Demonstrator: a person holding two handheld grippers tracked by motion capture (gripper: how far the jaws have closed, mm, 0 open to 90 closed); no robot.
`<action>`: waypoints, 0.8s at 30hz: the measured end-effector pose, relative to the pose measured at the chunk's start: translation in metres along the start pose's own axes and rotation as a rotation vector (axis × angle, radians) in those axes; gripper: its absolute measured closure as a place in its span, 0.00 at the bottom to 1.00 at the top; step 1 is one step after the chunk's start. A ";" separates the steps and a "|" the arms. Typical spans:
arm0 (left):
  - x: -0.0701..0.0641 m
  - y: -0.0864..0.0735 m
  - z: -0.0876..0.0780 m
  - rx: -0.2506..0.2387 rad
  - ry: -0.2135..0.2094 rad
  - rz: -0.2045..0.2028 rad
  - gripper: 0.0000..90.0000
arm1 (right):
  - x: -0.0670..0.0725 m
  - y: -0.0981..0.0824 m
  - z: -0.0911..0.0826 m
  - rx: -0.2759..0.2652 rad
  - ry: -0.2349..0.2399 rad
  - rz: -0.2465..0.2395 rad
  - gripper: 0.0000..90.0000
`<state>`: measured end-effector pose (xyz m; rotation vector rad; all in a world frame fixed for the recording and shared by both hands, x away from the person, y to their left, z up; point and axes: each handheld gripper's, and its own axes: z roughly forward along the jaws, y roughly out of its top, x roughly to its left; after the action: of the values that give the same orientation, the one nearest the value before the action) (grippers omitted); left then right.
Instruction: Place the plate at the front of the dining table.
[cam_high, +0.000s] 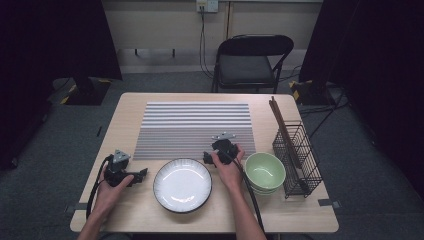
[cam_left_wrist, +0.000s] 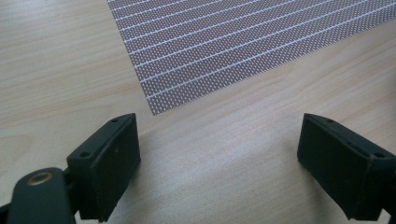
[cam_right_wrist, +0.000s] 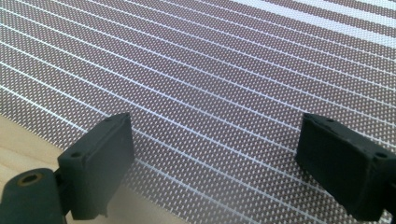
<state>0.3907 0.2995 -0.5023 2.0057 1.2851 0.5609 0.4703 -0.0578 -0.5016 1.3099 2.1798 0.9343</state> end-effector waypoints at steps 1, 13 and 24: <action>0.000 0.000 0.000 0.000 0.000 0.000 0.14 | 0.000 0.000 0.000 0.000 0.000 0.000 0.12; 0.002 0.000 -0.003 0.003 0.010 -0.007 0.20 | 0.000 0.000 0.000 0.000 -0.002 0.002 0.12; 0.001 0.004 -0.007 0.023 -0.027 -0.029 0.26 | 0.005 0.001 -0.003 -0.002 0.022 0.011 0.19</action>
<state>0.3895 0.3015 -0.4946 2.0040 1.3073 0.5057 0.4667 -0.0537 -0.4986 1.3186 2.1893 0.9589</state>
